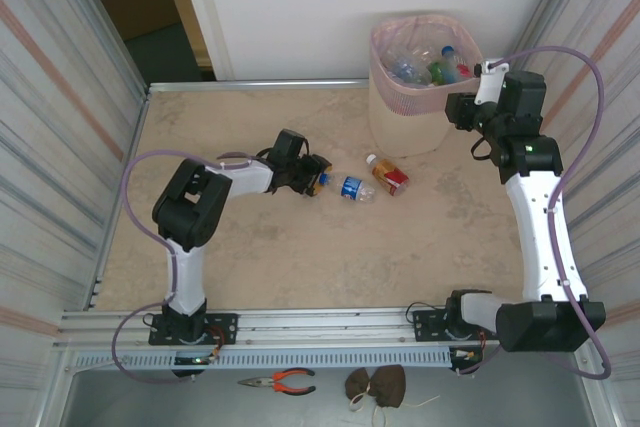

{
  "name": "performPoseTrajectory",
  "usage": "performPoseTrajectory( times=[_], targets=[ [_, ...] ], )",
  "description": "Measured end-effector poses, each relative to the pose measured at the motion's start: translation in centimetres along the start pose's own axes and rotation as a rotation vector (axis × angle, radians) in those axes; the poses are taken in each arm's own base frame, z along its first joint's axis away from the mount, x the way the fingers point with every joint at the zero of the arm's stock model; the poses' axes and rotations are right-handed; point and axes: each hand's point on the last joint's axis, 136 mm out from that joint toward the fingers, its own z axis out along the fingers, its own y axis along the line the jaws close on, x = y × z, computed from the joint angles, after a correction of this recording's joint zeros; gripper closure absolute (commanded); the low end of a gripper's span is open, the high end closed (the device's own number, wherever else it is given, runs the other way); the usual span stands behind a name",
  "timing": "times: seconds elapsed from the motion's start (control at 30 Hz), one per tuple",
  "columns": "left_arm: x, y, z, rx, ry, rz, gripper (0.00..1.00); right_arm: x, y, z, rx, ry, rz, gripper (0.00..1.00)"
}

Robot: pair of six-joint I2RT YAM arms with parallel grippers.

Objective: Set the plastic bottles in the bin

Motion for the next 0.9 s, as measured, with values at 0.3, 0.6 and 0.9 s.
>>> performPoseTrajectory(
  times=[0.3, 0.6, 0.9],
  targets=[
    [-0.2, 0.0, 0.4, 0.011, -0.002, -0.022, 0.69, -0.1, 0.2, -0.6, -0.001, -0.007, -0.002, 0.63],
    [-0.2, -1.8, -1.0, 0.053, -0.027, 0.045, 0.73, 0.0, 2.5, -1.8, -0.076, -0.009, -0.020, 0.61],
    [1.3, -8.5, -7.6, 0.215, -0.085, 0.321, 0.79, 2.1, 8.1, -2.3, -0.305, 0.040, -0.053, 0.54]
  ],
)
